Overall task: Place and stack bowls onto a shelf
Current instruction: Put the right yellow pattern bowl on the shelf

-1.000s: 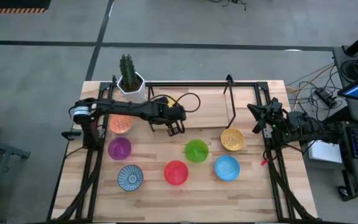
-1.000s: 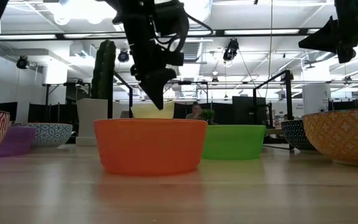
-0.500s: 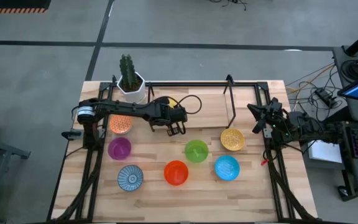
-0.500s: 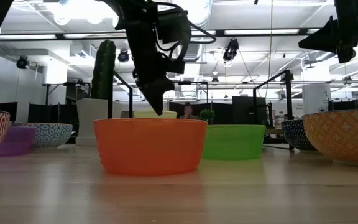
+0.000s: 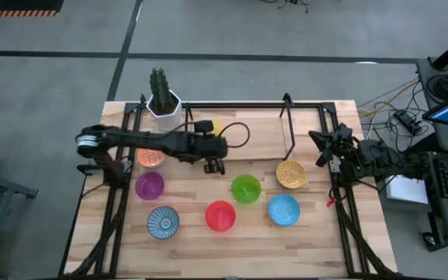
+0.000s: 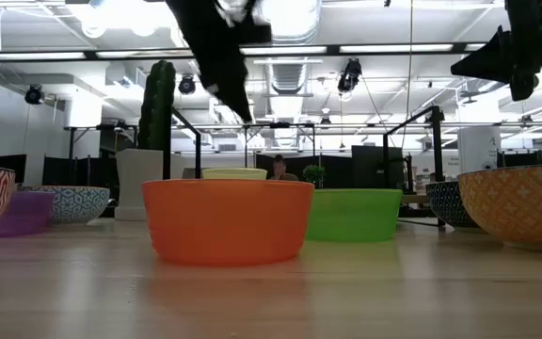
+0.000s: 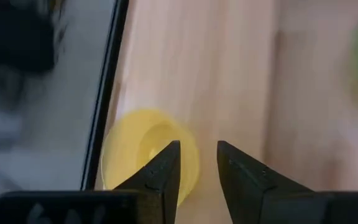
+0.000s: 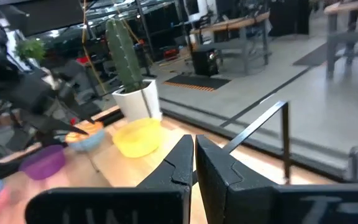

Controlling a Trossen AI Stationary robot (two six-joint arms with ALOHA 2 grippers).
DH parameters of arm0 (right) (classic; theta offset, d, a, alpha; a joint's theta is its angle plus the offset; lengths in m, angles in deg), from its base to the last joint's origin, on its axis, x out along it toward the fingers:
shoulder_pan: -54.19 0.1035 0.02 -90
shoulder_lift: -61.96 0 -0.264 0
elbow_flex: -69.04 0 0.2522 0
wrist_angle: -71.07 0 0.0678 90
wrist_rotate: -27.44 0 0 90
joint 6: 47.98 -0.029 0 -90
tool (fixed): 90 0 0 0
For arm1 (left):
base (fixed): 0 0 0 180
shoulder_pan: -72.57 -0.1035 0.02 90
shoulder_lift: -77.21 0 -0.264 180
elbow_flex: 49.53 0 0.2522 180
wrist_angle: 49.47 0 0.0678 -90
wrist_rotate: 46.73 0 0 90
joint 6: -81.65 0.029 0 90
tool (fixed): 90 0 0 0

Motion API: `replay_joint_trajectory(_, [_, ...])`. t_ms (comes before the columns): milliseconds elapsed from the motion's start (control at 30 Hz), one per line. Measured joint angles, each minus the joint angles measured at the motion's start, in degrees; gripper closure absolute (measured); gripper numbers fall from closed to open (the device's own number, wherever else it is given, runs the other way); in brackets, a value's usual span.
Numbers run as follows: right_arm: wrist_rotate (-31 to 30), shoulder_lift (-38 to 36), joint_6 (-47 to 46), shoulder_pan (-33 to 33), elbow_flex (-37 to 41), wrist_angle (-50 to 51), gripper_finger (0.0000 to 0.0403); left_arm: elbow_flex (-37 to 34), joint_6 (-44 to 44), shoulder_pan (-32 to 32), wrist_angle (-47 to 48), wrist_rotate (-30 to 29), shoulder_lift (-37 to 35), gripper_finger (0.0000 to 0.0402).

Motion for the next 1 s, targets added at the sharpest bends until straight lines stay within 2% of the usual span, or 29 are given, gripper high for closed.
replay_joint_trajectory(133, [4.31, 2.70, -3.70, 0.02, 0.15, -3.47, 0.0394, -6.51, 2.33, 3.05, -7.08, 3.64, -8.84, 0.0313])
replay_joint_trajectory(267, [5.38, 8.39, -2.84, 0.00, 0.00, -15.84, 0.0394, -15.95, 2.43, 5.64, -18.52, 3.81, -19.01, 0.0313])
replay_joint_trajectory(367, [8.53, 13.87, -1.99, 0.04, -1.18, -23.38, 0.0394, -22.39, 2.54, 7.14, -27.90, 3.80, -26.09, 0.0313])
replay_joint_trajectory(500, [11.15, 21.44, -3.23, 0.58, -6.01, -24.16, 0.0394, -28.93, 3.09, 8.24, -37.39, 3.75, -34.37, 0.0313])
replay_joint_trajectory(600, [13.79, 27.42, -3.52, 1.70, -10.79, -24.06, 0.0394, -32.41, 2.47, 8.74, -40.44, 3.74, -39.81, 0.0313])
replay_joint_trajectory(700, [16.44, 33.14, -3.72, 3.18, -16.94, -20.09, 0.0394, -34.72, 0.26, 8.77, -40.36, 3.74, -44.52, 0.0313])
replay_joint_trajectory(800, [16.49, 38.40, -7.02, 4.42, -24.03, -10.46, 0.0394, -36.45, -2.09, 8.75, -40.01, 3.74, -48.31, 0.0313])
replay_joint_trajectory(1000, [16.98, 49.41, -21.93, 5.39, -35.80, 11.86, 0.0394, -37.86, -3.30, 8.75, -36.39, 3.76, -53.09, 0.0313])
